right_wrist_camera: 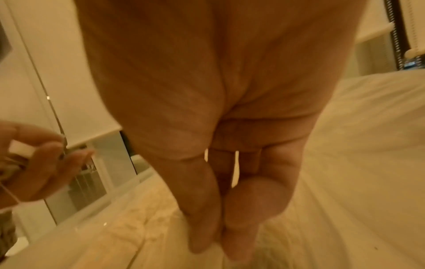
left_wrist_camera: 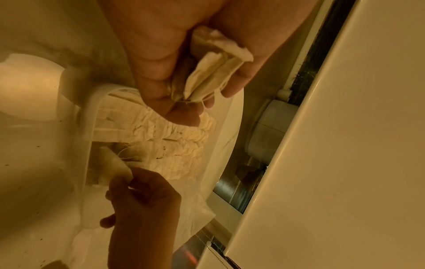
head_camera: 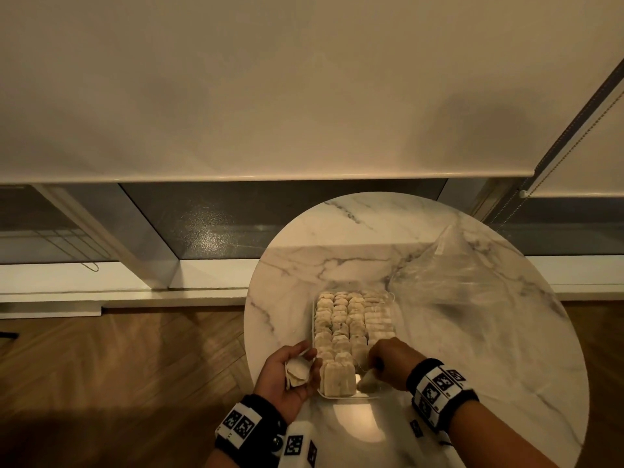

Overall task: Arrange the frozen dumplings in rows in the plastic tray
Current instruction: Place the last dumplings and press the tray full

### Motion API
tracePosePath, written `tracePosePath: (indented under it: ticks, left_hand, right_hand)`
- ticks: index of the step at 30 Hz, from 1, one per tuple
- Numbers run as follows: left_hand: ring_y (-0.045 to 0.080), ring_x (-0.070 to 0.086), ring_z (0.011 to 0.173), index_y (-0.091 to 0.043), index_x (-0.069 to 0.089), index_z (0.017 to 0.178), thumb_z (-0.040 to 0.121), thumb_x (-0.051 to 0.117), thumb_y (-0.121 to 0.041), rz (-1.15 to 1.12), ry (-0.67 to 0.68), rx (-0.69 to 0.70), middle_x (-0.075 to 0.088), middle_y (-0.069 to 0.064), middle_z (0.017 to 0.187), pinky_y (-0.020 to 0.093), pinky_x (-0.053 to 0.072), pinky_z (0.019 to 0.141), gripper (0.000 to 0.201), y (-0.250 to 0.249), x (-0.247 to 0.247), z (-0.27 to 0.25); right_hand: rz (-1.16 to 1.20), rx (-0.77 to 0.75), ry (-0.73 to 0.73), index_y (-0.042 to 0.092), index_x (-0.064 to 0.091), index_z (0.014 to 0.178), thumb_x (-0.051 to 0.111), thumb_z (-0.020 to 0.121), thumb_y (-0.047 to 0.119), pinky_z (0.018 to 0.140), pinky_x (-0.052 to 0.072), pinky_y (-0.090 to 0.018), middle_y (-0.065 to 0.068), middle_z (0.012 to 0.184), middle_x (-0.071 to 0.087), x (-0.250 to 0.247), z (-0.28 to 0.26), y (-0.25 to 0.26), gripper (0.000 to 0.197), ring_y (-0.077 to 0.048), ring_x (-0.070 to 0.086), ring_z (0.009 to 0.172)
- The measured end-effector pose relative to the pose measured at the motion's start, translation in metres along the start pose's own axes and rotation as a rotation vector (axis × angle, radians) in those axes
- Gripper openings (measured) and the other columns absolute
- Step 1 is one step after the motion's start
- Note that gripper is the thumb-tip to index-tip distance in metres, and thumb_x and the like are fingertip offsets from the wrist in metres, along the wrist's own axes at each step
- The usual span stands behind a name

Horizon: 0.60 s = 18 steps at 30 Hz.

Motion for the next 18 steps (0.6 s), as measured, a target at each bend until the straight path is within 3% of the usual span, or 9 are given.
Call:
tracePosePath:
  ticks: [7, 11, 15, 18]
  left_hand:
    - [0.028, 0.058, 0.071, -0.004, 0.066, 0.1, 0.07, 0.063, -0.014, -0.031, -0.016, 0.021, 0.064, 0.014, 0.083, 0.031, 0.055, 0.052, 0.033, -0.002, -0.003, -0.005]
    - [0.028, 0.059, 0.071, -0.003, 0.067, 0.1, 0.068, 0.065, -0.014, -0.037, -0.026, 0.027, 0.064, 0.014, 0.084, 0.031, 0.053, 0.055, 0.034, -0.002, -0.007, -0.007]
    - [0.027, 0.06, 0.07, -0.003, 0.067, 0.099, 0.066, 0.067, -0.014, -0.027, -0.025, 0.029, 0.065, 0.013, 0.083, 0.03, 0.054, 0.052, 0.035, -0.001, -0.007, -0.009]
    - [0.027, 0.062, 0.071, -0.004, 0.067, 0.104, 0.071, 0.067, -0.015, -0.03, -0.006, 0.038, 0.067, 0.012, 0.084, 0.031, 0.054, 0.055, 0.035, 0.001, -0.006, -0.008]
  right_hand:
    - [-0.072, 0.007, -0.03, 0.027, 0.07, 0.103, 0.058, 0.087, 0.028, 0.088, 0.053, -0.034, -0.001, 0.11, 0.068, -0.007, 0.024, 0.011, 0.02, -0.021, 0.064, 0.099]
    - [-0.072, 0.012, -0.064, 0.031, 0.069, 0.106, 0.059, 0.089, 0.029, 0.088, 0.052, -0.032, 0.002, 0.112, 0.067, -0.003, 0.029, 0.011, 0.02, -0.019, 0.064, 0.102]
    - [-0.046, 0.006, -0.12, 0.033, 0.069, 0.101, 0.064, 0.082, 0.027, 0.086, 0.052, -0.031, 0.006, 0.108, 0.065, -0.003, 0.026, 0.015, 0.02, -0.017, 0.063, 0.098]
    - [0.02, -0.003, -0.19, 0.035, 0.064, 0.112, 0.064, 0.085, 0.032, 0.089, 0.052, -0.034, 0.008, 0.113, 0.058, -0.004, 0.02, 0.012, 0.028, -0.017, 0.06, 0.103]
Point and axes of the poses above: each hand's wrist, its own z-axis towards the middle knuckle, its own x-axis out of the palm, y = z × x, the point moved 5 cm from there along z, towards the middle knuckle
